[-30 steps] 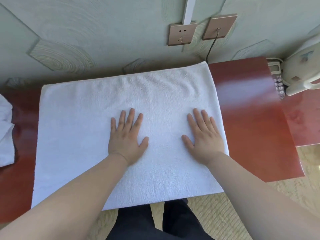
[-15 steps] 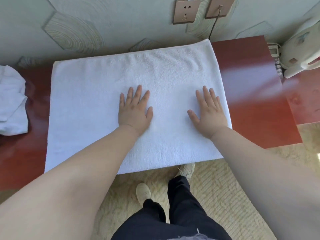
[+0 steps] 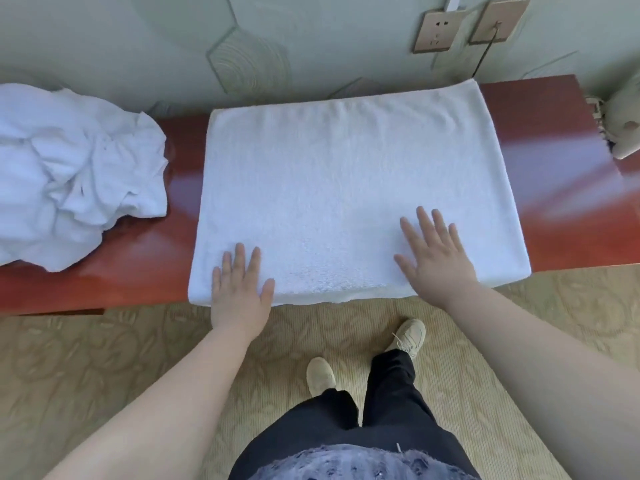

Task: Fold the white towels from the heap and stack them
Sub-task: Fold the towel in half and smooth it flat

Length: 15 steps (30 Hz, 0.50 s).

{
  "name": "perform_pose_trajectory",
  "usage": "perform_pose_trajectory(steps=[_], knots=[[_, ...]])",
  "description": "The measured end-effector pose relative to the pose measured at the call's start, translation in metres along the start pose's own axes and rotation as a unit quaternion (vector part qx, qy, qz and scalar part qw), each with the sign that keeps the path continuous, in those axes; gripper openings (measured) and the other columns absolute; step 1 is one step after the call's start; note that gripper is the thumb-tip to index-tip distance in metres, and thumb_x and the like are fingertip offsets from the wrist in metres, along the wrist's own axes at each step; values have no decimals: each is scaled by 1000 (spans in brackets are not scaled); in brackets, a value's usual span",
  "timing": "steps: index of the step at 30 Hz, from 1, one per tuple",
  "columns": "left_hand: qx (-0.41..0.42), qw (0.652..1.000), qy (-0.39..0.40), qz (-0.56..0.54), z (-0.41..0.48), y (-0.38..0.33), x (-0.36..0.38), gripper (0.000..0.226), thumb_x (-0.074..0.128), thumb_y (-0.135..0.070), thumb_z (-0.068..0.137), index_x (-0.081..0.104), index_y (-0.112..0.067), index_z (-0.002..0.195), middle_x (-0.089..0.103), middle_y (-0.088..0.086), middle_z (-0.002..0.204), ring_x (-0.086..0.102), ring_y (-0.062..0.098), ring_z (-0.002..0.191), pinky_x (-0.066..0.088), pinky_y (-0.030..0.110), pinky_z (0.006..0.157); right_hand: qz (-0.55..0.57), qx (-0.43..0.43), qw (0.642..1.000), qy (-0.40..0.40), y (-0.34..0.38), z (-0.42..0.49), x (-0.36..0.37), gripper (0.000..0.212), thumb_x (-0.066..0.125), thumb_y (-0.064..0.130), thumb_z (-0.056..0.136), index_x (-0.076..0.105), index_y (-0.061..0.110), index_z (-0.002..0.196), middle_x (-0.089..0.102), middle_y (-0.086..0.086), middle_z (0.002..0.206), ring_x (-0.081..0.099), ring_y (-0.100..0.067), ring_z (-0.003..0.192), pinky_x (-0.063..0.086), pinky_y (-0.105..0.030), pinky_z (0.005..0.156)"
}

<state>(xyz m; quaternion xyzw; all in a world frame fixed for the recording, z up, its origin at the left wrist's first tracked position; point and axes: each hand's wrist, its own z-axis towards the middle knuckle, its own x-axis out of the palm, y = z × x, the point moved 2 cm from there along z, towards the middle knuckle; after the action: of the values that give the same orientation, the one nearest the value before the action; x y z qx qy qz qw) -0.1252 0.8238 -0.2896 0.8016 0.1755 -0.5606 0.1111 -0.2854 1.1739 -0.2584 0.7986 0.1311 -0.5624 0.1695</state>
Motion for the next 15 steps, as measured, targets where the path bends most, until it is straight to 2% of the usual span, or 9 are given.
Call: perform_pose_trajectory(steps=[4,8,11,13,14,15], knots=[[-16,999,28,-10,-4,41,-5,72,4,-62,103,-30,-31,158,-39,1,165,-29,23,156,-10,47,129,-8,-88,996,30,86,-15,31,73,12,64,101,-6,33,164,-20,-2,171,-22,-25,157,-5,-50,128],[-57,994,74,-49,-13,76,-8,73,9,-58,106,-31,-26,158,-40,1,164,-27,21,156,-8,44,129,-53,-80,993,75,107,-29,45,77,23,60,103,-14,29,163,-31,-4,167,-28,-27,154,-8,-52,127],[-62,995,74,-15,-43,91,-4,74,8,-54,108,-35,-17,156,-44,4,161,-29,22,155,-10,44,129,-42,-74,993,80,108,-44,38,75,27,57,104,-7,27,164,-23,-4,170,-21,-27,157,-4,-50,128],[-83,992,80,-43,-67,93,3,77,10,-54,108,-36,-15,154,-44,6,161,-28,24,156,-10,46,129,-37,-83,992,91,106,-59,37,71,32,52,105,0,27,164,-16,-4,172,-15,-27,158,2,-49,129],[-103,988,76,-86,-78,92,7,79,14,-54,108,-34,-15,156,-41,7,163,-24,25,157,-8,47,129,-29,-81,992,88,102,-67,37,67,36,47,106,9,27,164,-6,-5,173,-6,-27,159,9,-47,129],[-135,976,75,-152,-86,90,10,81,20,-55,108,-29,-16,159,-34,7,167,-15,26,160,-3,47,130,-8,-75,995,69,97,-74,37,59,40,42,105,26,25,160,12,-4,171,9,-28,158,21,-44,127]])
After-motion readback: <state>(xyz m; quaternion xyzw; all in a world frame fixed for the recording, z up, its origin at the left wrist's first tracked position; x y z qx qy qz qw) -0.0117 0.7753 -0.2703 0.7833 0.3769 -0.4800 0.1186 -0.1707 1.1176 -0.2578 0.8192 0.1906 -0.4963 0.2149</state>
